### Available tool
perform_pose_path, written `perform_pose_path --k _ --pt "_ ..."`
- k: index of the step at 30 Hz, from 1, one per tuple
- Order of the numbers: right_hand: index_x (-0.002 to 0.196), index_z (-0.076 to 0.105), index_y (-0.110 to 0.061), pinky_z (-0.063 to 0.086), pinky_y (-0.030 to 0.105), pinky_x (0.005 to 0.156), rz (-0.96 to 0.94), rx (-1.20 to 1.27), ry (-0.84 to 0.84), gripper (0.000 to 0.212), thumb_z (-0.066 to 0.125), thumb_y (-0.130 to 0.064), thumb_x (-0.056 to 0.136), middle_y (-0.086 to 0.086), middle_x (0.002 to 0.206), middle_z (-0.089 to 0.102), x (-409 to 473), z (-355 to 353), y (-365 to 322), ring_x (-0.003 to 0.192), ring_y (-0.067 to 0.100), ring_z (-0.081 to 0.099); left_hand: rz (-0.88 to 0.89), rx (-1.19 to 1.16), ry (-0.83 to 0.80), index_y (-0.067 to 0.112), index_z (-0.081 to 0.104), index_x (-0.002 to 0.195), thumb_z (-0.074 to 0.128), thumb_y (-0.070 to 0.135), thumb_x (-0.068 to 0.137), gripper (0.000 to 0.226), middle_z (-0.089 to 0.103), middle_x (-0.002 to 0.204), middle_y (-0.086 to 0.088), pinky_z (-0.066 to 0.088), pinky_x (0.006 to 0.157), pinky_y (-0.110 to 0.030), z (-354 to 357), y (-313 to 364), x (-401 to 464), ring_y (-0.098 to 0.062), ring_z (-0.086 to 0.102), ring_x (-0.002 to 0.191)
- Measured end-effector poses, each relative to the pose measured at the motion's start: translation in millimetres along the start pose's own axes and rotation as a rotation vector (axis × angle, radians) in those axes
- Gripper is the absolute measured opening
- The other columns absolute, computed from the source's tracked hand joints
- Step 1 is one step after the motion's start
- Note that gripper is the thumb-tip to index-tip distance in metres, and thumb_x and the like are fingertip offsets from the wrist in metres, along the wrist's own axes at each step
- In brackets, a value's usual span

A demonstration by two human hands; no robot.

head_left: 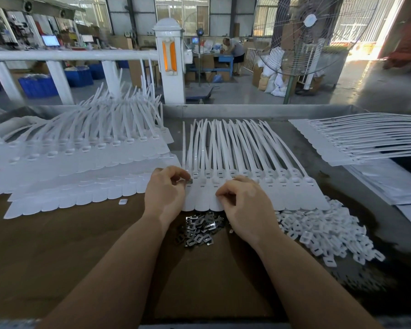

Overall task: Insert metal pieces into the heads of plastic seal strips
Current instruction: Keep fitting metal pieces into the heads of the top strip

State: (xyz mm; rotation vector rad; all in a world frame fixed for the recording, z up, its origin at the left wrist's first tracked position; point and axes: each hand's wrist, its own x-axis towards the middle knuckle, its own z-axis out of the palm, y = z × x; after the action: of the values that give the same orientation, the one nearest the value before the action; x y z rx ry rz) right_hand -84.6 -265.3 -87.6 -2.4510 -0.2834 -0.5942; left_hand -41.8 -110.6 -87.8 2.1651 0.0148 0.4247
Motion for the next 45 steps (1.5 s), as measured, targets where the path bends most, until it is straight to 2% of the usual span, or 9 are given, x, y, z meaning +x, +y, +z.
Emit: perform_pose_path --k 3,13,19,23,26,30,37,42,45 --pt "0.088 0.069 -0.014 0.038 0.02 0.085 0.002 0.0 -0.002 0.011 0.059 -0.009 0.085 -0.003 0.091 0.06 -0.3 -0.3 0.0 0.091 0.013 0.051 0.008 0.014 -0.008 0.033 0.059 0.075 0.053 0.008 0.092 0.031 0.045 0.094 0.004 0.034 0.062 0.003 0.1 1.1 -0.2 -0.001 0.047 0.071" --pt "0.087 0.069 -0.014 0.036 0.019 0.083 0.009 0.012 -0.006 0.01 0.06 -0.01 0.084 -0.003 0.09 0.06 0.2 -0.8 0.4 0.091 0.012 0.051 -0.013 0.011 0.034 0.027 0.061 0.089 0.055 0.009 0.091 0.019 0.045 0.097 0.004 0.033 0.058 -0.004 1.6 0.2 0.0 0.001 0.047 0.073" --pt "0.087 0.069 -0.014 0.041 0.024 0.085 0.014 0.029 -0.005 0.01 0.06 -0.011 0.084 -0.002 0.09 0.061 0.6 -0.1 0.7 0.091 0.013 0.052 -0.029 0.006 0.031 0.024 0.06 0.094 0.055 0.011 0.091 0.014 0.046 0.101 0.002 0.032 0.059 -0.007 1.2 1.2 -0.6 0.001 0.046 0.073" --pt "0.086 0.069 -0.015 0.044 0.032 0.087 0.001 0.057 -0.006 0.012 0.06 -0.008 0.083 -0.003 0.089 0.06 0.1 -1.1 -1.5 0.091 0.015 0.053 -0.025 0.012 0.004 0.026 0.058 0.093 0.062 0.016 0.086 0.013 0.044 0.101 0.0 0.035 0.073 -0.017 0.5 4.9 -3.4 -0.005 0.047 0.077" --pt "0.081 0.067 -0.022 0.041 0.039 0.091 -0.042 0.09 -0.07 0.02 0.058 -0.004 0.081 -0.011 0.089 0.055 -0.3 -2.1 -4.1 0.097 0.012 0.051 -0.016 0.028 -0.013 0.026 0.058 0.093 0.064 0.016 0.085 0.015 0.043 0.101 0.0 0.035 0.078 -0.02 -0.5 6.7 -4.8 -0.012 0.048 0.084" --pt "0.082 0.07 -0.031 0.023 0.028 0.092 -0.135 0.077 -0.22 0.019 0.063 -0.014 0.079 -0.022 0.1 0.049 -2.2 -3.7 -7.9 0.11 0.003 0.041 -0.005 0.042 -0.024 0.026 0.058 0.093 0.064 0.016 0.085 0.015 0.044 0.103 -0.001 0.036 0.079 -0.021 -1.5 6.9 -5.5 -0.012 0.047 0.085" --pt "0.09 0.071 -0.038 0.022 0.031 0.097 -0.204 0.051 -0.344 0.013 0.065 -0.031 0.081 -0.016 0.114 0.051 -2.8 -6.3 -10.1 0.108 0.004 0.037 -0.005 0.049 -0.031 0.026 0.06 0.094 0.064 0.016 0.086 0.014 0.044 0.102 0.0 0.037 0.08 -0.021 -1.5 6.1 -5.3 -0.014 0.049 0.09" --pt "0.086 0.071 -0.034 0.023 0.033 0.098 -0.194 0.056 -0.362 0.007 0.066 -0.032 0.081 -0.019 0.114 0.051 -2.7 -5.9 -9.6 0.11 0.004 0.037 -0.004 0.053 -0.037 0.028 0.059 0.092 0.063 0.016 0.086 0.014 0.044 0.101 0.001 0.037 0.08 -0.021 -0.1 5.5 -4.5 -0.013 0.049 0.091" --pt "0.084 0.069 -0.032 0.024 0.034 0.099 -0.196 0.061 -0.372 0.005 0.065 -0.032 0.083 -0.02 0.114 0.052 -2.3 -5.7 -8.9 0.11 0.004 0.038 -0.002 0.044 -0.033 0.028 0.06 0.091 0.063 0.015 0.085 0.015 0.043 0.099 0.002 0.036 0.078 -0.019 -0.3 3.4 -4.6 -0.007 0.047 0.082"
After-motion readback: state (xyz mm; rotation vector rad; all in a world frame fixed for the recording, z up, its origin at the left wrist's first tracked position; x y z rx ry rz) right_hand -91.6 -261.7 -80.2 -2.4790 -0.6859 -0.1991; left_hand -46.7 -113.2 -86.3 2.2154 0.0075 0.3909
